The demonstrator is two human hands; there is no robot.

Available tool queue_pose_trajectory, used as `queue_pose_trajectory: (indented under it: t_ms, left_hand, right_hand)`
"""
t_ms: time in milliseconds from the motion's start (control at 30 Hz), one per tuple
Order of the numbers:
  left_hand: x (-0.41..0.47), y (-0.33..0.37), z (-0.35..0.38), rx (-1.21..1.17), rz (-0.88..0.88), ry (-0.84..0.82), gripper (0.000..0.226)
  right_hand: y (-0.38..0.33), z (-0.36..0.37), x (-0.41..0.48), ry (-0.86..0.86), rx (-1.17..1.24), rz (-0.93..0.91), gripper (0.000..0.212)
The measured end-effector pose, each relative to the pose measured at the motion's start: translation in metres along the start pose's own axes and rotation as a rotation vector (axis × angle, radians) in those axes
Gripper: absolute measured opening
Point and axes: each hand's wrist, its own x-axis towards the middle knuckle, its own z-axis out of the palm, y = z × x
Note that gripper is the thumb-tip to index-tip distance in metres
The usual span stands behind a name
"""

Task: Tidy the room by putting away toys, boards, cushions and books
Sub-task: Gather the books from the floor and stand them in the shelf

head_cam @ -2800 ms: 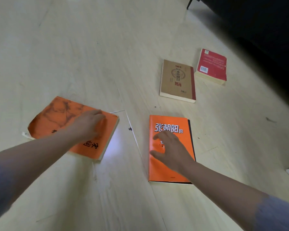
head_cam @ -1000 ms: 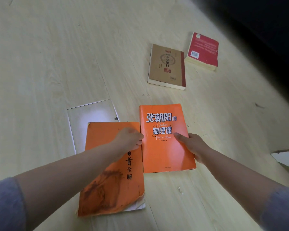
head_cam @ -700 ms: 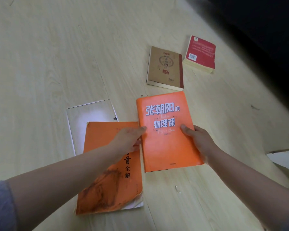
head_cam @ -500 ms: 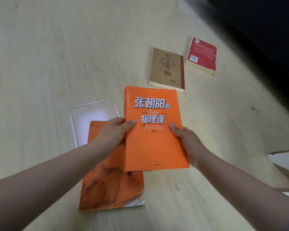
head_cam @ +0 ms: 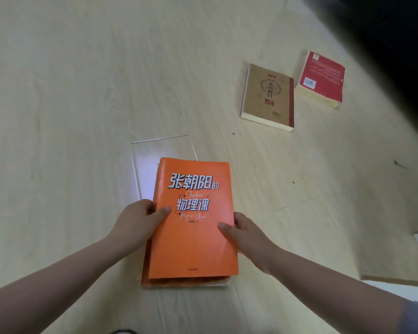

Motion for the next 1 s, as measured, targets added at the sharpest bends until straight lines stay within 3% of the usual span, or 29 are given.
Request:
queue_pose_trajectory:
  t_ms: [267, 567, 867, 1000]
  left_hand:
    - [-0.002, -0.010, -0.003, 0.333, 0.135, -0.016, 0.038]
    - [0.002, -0.011, -0.012, 0.698, 0.197, -0.015, 0.043]
    - [-0.003, -0.005, -0.003, 0.421, 0.140, 0.002, 0.035]
    - [0.002, -0.004, 0.004, 0.218, 0.021, -0.044, 0.037]
  right_hand:
    - [0.006, 0.006, -0.024, -0.069, -0.328, -0.111, 0.046]
    - [0.017, 0.027, -0.031, 0.047, -0.490, -0.143, 0.054]
    - [0.009, 0.018, -0.024, 0.113, -0.694, -0.179, 0.059]
    - [0.001, 0.011, -0.021, 0.149, -0.615, -0.142, 0.075]
